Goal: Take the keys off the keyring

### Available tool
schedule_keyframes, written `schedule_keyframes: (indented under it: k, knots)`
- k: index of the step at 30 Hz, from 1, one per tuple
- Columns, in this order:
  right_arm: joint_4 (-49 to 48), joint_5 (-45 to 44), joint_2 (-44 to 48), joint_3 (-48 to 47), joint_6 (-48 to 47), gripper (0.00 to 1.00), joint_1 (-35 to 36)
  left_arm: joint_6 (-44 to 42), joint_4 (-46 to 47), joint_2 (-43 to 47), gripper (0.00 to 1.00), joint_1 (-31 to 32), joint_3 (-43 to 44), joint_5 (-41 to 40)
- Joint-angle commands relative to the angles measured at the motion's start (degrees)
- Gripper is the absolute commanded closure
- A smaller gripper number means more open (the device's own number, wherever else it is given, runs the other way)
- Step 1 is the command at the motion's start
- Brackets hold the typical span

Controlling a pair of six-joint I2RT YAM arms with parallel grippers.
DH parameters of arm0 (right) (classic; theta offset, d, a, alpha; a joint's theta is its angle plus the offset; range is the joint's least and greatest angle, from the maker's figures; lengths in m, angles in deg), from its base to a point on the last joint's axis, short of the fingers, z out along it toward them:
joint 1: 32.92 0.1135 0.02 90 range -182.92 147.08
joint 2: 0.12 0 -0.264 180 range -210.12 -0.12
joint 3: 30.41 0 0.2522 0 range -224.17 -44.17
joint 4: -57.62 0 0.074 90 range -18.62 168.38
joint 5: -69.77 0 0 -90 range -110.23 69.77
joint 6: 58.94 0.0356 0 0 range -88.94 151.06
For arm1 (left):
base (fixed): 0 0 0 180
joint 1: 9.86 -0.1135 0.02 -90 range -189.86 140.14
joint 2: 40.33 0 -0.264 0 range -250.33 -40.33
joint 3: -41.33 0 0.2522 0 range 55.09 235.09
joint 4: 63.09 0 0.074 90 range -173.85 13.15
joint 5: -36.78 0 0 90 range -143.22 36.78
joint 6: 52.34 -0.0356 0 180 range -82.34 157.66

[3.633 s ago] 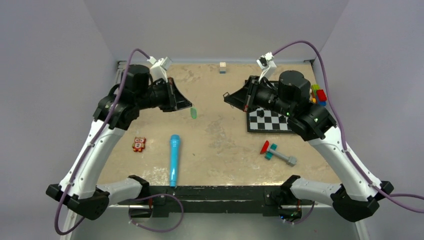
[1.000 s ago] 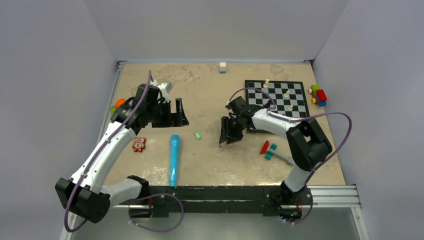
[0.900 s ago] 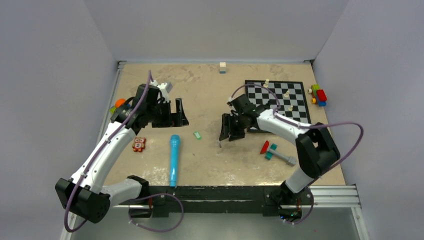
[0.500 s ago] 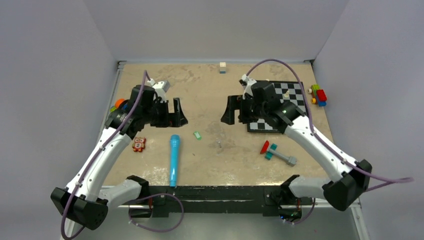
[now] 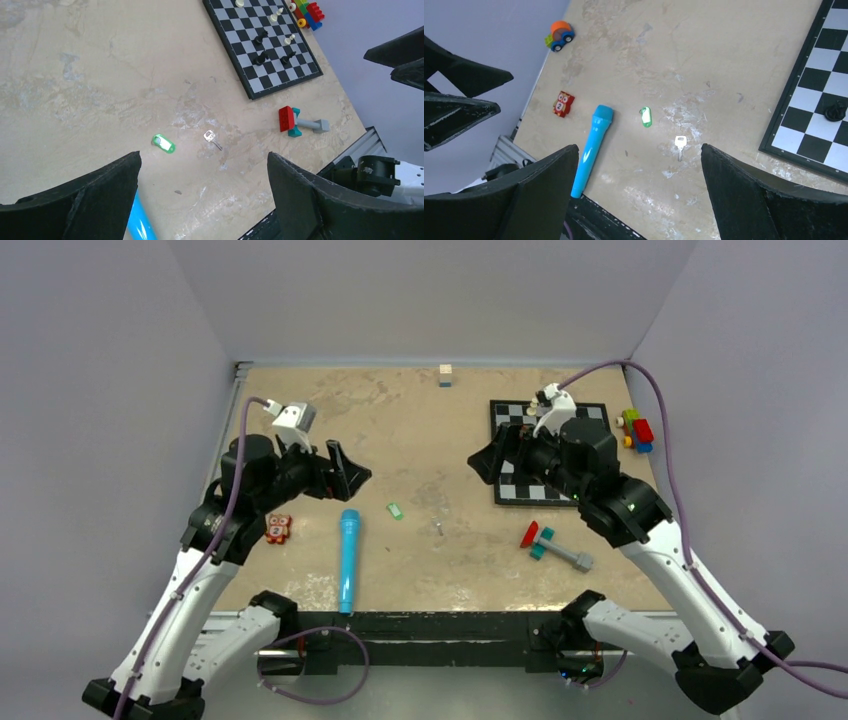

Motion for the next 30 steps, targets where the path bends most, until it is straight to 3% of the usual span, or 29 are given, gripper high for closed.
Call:
schedule_keyframes:
  k: [1, 6, 8, 17, 30]
  knots:
    - [-3.50, -6.69, 3.92, 3.14, 4.11, 0.03, 0.00, -0.31, 13.00, 4.95, 0.00, -0.32, -5.99, -3.52]
    - [-6.48, -13.30, 10.05, 9.58, 8.48, 0.01, 0.07, -1.12, 27.85, 14.15, 0.00, -0.27, -18.25, -13.13]
    - [-6.70, -15.66, 12.07, 11.40, 10.16, 0.01, 0.09, -3.59, 29.65, 16.67, 0.00, -0.27, -21.19, -15.68]
    - [-11.12, -23.97, 22.72, 19.63, 12.96, 0.01, 0.06, -5.34, 23.38, 17.64, 0.00, -0.27, -20.54, -19.26]
    - [-7.45, -24.85, 23.08, 18.69, 14.62, 0.01, 0.08, -4.52, 23.96, 15.95, 0.00, -0.32, -20.32, -18.47]
